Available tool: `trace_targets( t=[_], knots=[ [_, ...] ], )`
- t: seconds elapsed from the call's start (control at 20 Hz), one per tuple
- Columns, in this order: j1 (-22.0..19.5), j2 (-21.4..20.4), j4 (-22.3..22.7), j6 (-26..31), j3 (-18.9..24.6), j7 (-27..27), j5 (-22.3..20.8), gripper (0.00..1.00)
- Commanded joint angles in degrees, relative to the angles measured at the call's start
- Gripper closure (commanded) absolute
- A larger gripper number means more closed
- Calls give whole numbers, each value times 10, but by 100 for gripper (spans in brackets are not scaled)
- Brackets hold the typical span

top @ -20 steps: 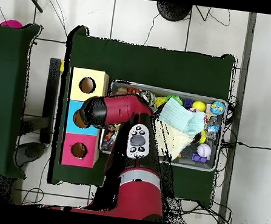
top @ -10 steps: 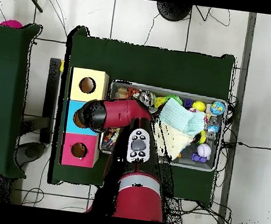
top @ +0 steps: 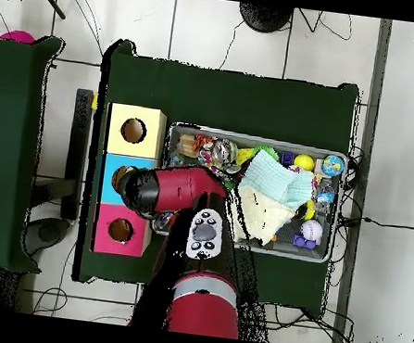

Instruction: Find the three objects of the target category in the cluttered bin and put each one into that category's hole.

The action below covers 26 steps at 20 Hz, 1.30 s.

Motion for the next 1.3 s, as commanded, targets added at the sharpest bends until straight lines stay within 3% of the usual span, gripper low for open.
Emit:
trace_targets(
  t=[0.05, 0.7, 0.9, 1.05, 1.3],
  knots=[
    [23, 38, 62, -43, 16, 72, 8, 100],
    [19, 47, 56, -7, 16, 42, 14, 100],
    [31, 76, 18, -22, 4, 52, 2, 100],
    [56, 105, -28, -46, -30, 63, -28, 100],
    [49, 134, -58, -67, -34, 40, -29, 100]
  ],
)
